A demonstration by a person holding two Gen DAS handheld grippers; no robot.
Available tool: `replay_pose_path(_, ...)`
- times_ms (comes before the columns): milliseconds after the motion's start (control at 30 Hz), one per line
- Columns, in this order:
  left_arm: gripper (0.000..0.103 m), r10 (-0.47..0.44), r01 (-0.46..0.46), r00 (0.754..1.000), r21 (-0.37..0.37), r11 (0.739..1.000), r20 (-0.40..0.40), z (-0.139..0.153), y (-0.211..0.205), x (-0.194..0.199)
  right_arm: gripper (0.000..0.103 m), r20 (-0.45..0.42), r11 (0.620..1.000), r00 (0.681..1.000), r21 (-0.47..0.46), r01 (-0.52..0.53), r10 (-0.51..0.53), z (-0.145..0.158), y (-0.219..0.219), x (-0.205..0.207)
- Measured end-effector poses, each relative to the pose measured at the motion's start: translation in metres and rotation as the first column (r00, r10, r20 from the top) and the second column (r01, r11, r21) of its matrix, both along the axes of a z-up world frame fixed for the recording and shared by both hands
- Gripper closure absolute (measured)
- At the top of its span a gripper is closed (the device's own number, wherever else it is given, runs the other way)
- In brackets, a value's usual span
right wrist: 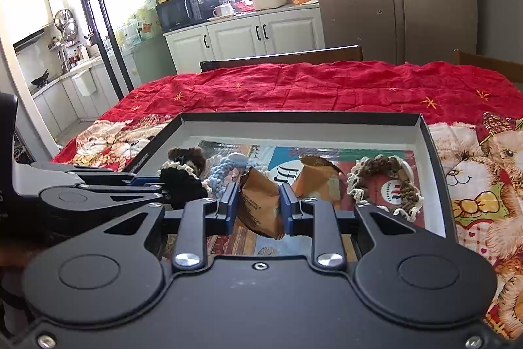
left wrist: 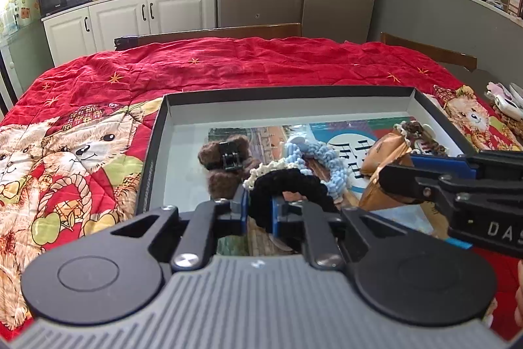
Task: Organize objects
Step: 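Lower both held items into the box and open both tools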
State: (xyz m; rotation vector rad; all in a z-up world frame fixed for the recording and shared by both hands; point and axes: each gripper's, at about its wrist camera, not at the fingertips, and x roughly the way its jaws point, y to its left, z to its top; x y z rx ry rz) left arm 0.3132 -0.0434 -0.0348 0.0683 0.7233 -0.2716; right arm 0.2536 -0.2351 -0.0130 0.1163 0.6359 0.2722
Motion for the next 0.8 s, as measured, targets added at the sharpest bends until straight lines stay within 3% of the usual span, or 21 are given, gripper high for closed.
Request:
replay_pose_path(200,0.083,0.009,-0.009,1.0,-0.002,1.0,-0.001,-0.003,-0.001,0.0,0.077,-0.022,1.0,1.0,-0.018,-0.006,0.005,-0.01,0.004,0.002)
replay_pose_path(300,0.063,0.01,-0.01,1.0,-0.001,1.0,-0.006,-0.003,-0.001,0.0,0.077,-0.021,1.0,1.0,-0.011,-0.006,0.006,-0.01,0.004,0.002)
replay_pose_path(467,0.06,0.02,-0.02,1.0,-0.006,1.0,-0.008,-0.002,-0.001,-0.003,0.074,-0.024,1.0,1.0,-0.006,0.004,-0.004,-0.01,0.001,0.003)
replay_pose_path(600,0.047,0.024,-0.024,1.0,-0.004,1.0,0.002,0.0,-0.001,-0.006,0.07,-0.02,1.0,1.0,-0.012,0.012,-0.012,-0.008,0.0,0.002)
replay_pose_path(800,0.037,0.029,-0.028,0.999,-0.012,1.0,0.027,0.009,0.0,-0.014,0.07,0.002,1.0,1.0,-0.001,0.015,-0.015,0.002,-0.003,-0.004)
